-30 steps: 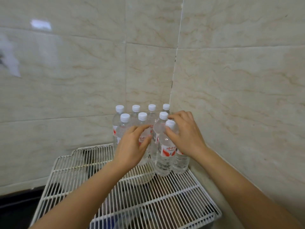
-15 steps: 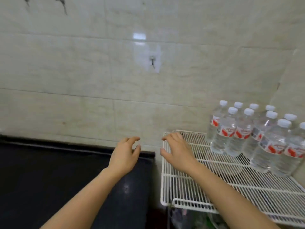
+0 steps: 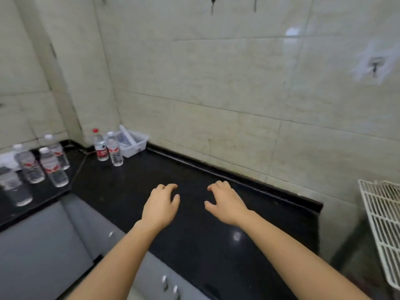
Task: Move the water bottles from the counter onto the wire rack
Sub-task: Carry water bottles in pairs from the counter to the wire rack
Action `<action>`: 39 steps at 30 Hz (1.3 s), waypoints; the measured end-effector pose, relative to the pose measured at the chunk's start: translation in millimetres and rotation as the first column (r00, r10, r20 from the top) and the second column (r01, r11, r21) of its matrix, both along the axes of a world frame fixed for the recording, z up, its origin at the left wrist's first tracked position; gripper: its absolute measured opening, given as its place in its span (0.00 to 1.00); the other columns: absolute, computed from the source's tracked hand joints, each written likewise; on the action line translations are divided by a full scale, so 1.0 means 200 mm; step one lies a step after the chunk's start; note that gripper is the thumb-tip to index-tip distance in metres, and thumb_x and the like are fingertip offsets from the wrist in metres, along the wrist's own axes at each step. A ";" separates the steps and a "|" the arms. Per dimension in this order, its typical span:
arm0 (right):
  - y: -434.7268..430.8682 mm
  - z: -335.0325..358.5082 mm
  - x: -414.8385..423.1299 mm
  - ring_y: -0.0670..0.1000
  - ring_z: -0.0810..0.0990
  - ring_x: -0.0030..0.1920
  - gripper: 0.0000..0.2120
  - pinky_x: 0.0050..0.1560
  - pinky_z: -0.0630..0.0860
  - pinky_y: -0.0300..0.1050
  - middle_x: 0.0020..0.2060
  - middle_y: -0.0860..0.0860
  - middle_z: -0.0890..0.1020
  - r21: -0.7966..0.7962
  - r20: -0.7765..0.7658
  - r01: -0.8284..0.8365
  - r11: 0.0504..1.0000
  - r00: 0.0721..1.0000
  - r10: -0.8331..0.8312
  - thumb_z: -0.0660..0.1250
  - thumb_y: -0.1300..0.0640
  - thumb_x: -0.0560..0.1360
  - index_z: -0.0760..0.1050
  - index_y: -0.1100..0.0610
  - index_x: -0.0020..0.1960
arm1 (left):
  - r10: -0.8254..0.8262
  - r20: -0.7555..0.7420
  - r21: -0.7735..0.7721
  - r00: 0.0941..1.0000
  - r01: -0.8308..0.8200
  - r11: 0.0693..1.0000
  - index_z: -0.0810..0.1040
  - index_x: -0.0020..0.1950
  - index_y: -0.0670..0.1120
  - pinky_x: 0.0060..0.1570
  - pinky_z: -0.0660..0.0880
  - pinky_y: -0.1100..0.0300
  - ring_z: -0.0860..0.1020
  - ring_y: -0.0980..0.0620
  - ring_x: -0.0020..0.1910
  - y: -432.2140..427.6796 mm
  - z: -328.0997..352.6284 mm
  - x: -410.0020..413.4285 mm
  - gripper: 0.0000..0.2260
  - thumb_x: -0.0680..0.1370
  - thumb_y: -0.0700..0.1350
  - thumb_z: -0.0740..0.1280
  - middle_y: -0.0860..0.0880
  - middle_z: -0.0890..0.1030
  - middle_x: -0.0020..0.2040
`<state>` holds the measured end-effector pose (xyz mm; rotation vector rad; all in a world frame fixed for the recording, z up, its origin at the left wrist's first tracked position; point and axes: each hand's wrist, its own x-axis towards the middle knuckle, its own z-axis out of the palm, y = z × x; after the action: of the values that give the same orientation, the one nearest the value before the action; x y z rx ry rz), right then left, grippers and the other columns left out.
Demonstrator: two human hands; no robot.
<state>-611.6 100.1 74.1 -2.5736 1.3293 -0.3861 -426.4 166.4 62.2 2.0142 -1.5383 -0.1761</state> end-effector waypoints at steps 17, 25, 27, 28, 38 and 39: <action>-0.72 -0.10 1.60 0.54 0.68 0.65 0.26 0.64 0.69 0.51 0.65 0.53 0.71 0.063 -0.070 -0.234 0.970 0.969 0.238 0.63 0.48 0.77 0.65 0.57 0.71 | 0.285 0.043 0.163 0.958 -0.288 0.944 0.67 0.70 0.49 0.61 0.71 0.52 0.69 0.46 0.66 -0.52 -0.13 1.42 0.20 0.79 0.50 0.59 0.46 0.70 0.67; -1.07 -0.16 2.17 0.56 0.68 0.65 0.26 0.63 0.70 0.53 0.65 0.54 0.71 0.116 -0.133 -0.237 0.964 0.959 0.252 0.63 0.47 0.77 0.65 0.58 0.70 | 0.341 0.040 0.229 0.939 -0.341 0.912 0.67 0.71 0.47 0.61 0.70 0.51 0.67 0.45 0.67 -0.80 -0.19 1.98 0.20 0.79 0.49 0.59 0.45 0.69 0.68; -1.15 -0.19 2.30 0.56 0.68 0.65 0.25 0.63 0.70 0.53 0.64 0.54 0.72 0.123 -0.142 -0.229 0.966 0.959 0.246 0.64 0.47 0.76 0.66 0.58 0.70 | 0.340 0.036 0.238 0.940 -0.338 0.911 0.67 0.71 0.47 0.62 0.70 0.51 0.67 0.45 0.67 -0.87 -0.22 2.11 0.20 0.79 0.49 0.59 0.45 0.69 0.69; -1.18 -0.20 2.37 0.56 0.68 0.65 0.25 0.63 0.70 0.53 0.64 0.54 0.72 0.127 -0.144 -0.226 0.966 0.959 0.243 0.64 0.47 0.76 0.66 0.58 0.69 | 0.337 0.035 0.242 0.941 -0.335 0.911 0.66 0.71 0.47 0.62 0.70 0.51 0.67 0.45 0.67 -0.91 -0.24 2.18 0.20 0.79 0.49 0.59 0.45 0.69 0.69; -1.55 -0.31 3.01 0.54 0.70 0.63 0.28 0.62 0.71 0.50 0.64 0.54 0.72 0.167 -0.117 -0.071 0.983 0.989 0.092 0.65 0.48 0.76 0.62 0.57 0.72 | 0.215 -0.009 0.308 0.977 -0.202 0.930 0.65 0.72 0.47 0.64 0.67 0.51 0.66 0.45 0.68 -1.41 -0.42 2.93 0.21 0.79 0.48 0.60 0.45 0.68 0.69; -1.58 -0.32 3.06 0.54 0.70 0.63 0.28 0.62 0.71 0.50 0.64 0.54 0.72 0.165 -0.118 -0.055 0.985 0.990 0.075 0.64 0.48 0.77 0.61 0.56 0.72 | 0.207 -0.019 0.304 0.978 -0.192 0.933 0.65 0.72 0.47 0.64 0.67 0.51 0.67 0.44 0.68 -1.46 -0.44 2.99 0.21 0.79 0.48 0.60 0.45 0.68 0.69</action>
<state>0.7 -216.8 10.6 -2.5325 1.2548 -0.1025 172.3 -125.5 -25.7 2.3698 -1.3274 -0.3979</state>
